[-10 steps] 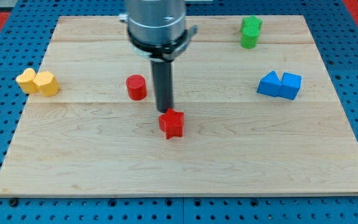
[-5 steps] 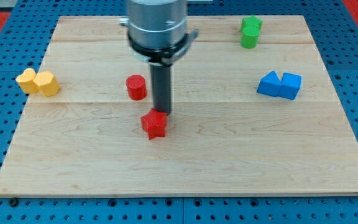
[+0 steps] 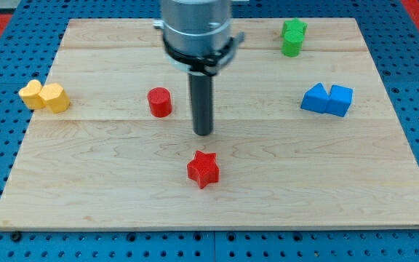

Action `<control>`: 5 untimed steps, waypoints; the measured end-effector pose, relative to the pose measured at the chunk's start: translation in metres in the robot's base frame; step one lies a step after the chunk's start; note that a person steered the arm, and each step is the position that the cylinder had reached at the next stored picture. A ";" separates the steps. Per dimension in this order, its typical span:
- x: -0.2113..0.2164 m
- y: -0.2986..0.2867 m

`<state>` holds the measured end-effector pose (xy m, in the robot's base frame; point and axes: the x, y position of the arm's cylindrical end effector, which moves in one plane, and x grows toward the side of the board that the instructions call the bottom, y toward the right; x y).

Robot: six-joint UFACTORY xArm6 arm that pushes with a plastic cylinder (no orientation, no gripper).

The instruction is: Push the red star to the bottom center of the board

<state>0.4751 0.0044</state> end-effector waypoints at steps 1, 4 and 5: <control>0.005 0.049; 0.040 0.000; 0.046 -0.002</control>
